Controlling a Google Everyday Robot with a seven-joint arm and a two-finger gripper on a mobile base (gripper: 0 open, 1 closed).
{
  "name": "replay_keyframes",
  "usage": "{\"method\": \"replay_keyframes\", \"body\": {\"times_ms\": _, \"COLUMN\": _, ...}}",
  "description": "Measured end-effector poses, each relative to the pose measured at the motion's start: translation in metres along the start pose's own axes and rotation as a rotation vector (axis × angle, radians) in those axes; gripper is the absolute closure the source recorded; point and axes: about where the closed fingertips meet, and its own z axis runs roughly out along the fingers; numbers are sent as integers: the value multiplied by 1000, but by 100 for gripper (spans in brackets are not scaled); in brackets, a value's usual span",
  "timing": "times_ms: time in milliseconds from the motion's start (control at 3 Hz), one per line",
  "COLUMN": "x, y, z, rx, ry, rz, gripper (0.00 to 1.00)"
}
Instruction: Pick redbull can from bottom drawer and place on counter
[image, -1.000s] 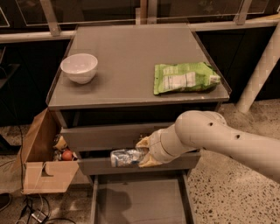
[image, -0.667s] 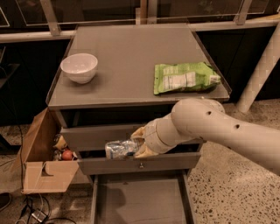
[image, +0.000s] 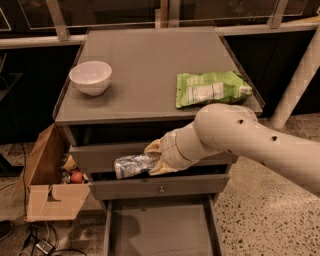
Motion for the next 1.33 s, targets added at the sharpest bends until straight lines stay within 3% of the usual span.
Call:
{"method": "replay_keyframes", "body": {"times_ms": 333, "x": -8, "y": -17, "z": -18, "rx": 34, "ry": 23, "rz": -34, "gripper": 100}}
{"method": "replay_keyframes", "body": {"times_ms": 1000, "x": -34, "y": -74, "z": -79, "rx": 145, "ry": 97, "rz": -140, "gripper": 100}}
{"method": "replay_keyframes", "body": {"times_ms": 1333, "x": -35, "y": -76, "z": -81, "rx": 149, "ry": 98, "rz": -142, "gripper": 100}}
